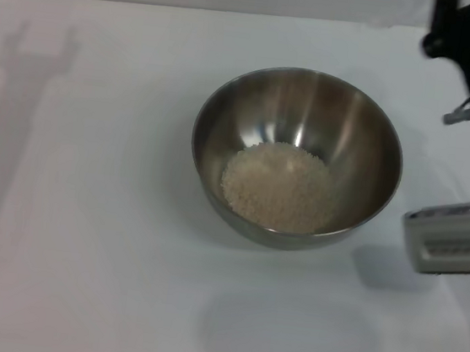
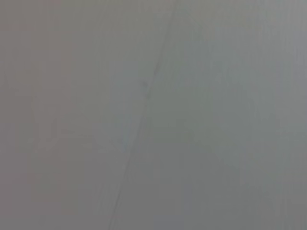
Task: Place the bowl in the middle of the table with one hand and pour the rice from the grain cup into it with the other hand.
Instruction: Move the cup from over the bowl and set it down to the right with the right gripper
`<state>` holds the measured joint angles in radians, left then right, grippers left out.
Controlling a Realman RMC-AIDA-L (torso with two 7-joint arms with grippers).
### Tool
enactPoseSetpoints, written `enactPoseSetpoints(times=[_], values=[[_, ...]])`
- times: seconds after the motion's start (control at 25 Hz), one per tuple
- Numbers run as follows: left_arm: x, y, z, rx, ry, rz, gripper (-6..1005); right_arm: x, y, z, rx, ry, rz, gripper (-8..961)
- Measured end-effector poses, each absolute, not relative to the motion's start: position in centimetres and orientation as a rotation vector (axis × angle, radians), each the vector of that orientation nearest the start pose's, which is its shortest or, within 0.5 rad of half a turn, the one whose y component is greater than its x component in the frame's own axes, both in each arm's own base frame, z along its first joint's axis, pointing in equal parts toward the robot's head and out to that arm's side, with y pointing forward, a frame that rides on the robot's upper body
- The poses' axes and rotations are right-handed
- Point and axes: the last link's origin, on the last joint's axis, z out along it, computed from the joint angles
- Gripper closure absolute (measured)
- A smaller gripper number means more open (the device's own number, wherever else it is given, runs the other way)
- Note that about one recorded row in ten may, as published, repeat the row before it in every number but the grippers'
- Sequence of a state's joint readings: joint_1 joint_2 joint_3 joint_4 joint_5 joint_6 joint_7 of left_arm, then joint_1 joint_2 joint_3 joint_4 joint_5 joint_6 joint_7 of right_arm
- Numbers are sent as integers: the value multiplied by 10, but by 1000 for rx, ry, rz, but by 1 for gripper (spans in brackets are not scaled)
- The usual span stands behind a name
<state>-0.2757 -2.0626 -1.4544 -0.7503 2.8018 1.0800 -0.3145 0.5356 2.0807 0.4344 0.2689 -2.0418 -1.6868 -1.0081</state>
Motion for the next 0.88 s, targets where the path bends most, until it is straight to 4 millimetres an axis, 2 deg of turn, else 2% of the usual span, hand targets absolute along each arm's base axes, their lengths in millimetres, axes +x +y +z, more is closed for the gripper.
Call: enactPoseSetpoints(times=[0.04, 0.12, 0.16, 0.2, 0.36, 0.4, 0.56, 0.88], values=[[-248, 362, 71, -1333, -421, -1179, 203, 220, 315, -4, -1275, -574, 452, 942], [-248, 362, 71, -1333, -420, -1178, 203, 223, 314, 0, -1269, -505, 486, 942], [-248, 362, 71, -1333, -418, -1178, 203, 230, 311, 5, -1257, -379, 556, 942], [-248, 362, 71, -1333, -418, -1178, 203, 230, 311, 5, -1257, -379, 556, 942], [-244, 363, 74, -1331, -398, -1185, 203, 251, 307, 11, -1257, -90, 686, 943], [-244, 363, 74, -1331, -398, -1185, 203, 251, 307, 11, -1257, -90, 686, 943], [-239, 362, 72, -1359, -359, -1185, 203, 270, 314, 4, -1294, 153, 721, 943], [-232, 359, 69, -1389, -291, -1175, 203, 282, 325, -15, -1363, 342, 653, 942]])
